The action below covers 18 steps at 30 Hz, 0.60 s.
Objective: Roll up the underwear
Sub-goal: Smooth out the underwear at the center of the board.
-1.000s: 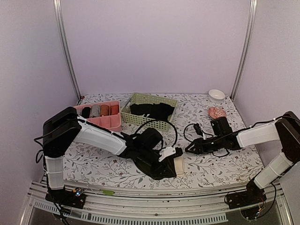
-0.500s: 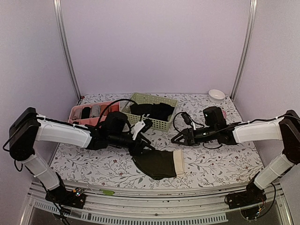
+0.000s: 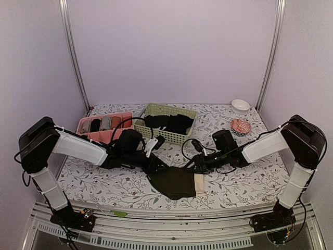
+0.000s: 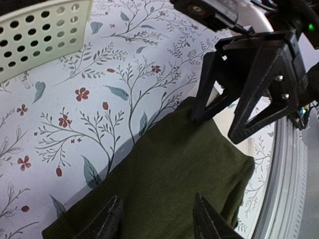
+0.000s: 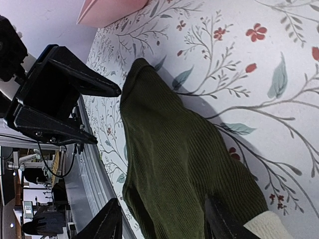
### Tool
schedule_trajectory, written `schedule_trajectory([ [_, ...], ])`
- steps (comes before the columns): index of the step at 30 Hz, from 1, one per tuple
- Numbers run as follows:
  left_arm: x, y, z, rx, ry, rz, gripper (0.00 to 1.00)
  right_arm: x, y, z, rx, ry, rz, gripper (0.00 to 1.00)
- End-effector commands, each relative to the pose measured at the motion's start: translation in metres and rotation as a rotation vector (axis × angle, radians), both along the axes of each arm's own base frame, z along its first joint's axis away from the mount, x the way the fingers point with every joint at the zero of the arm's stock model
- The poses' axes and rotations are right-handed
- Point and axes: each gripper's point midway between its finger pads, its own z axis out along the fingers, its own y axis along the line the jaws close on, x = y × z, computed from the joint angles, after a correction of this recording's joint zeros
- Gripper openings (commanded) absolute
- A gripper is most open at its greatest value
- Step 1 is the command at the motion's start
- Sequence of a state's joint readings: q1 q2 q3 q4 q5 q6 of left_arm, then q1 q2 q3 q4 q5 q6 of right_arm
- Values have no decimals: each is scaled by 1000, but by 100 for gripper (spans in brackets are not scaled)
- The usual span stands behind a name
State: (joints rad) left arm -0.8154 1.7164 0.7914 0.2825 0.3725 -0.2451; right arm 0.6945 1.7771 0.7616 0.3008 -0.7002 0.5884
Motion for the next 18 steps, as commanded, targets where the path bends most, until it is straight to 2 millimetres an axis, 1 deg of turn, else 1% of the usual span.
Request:
schedule_trajectory([
  [1,12,2,-14,-2,44,46,47,5,-17,-18,-15,25,-43,56],
  [4,13,9,-26,15,73,72,46,5,-25,-32,-34,42,-48,56],
  [10,11,24,-45,55,127,106,45,-4,-32,-63,-67,94,-33,55],
  [14,8,35,-43,54,128,127,46,-11,-38,-72,-78,119,-37,55],
  [18,20,61,-37,-5,159,218,46,-16,-44,-75,-82,128,-45,54],
])
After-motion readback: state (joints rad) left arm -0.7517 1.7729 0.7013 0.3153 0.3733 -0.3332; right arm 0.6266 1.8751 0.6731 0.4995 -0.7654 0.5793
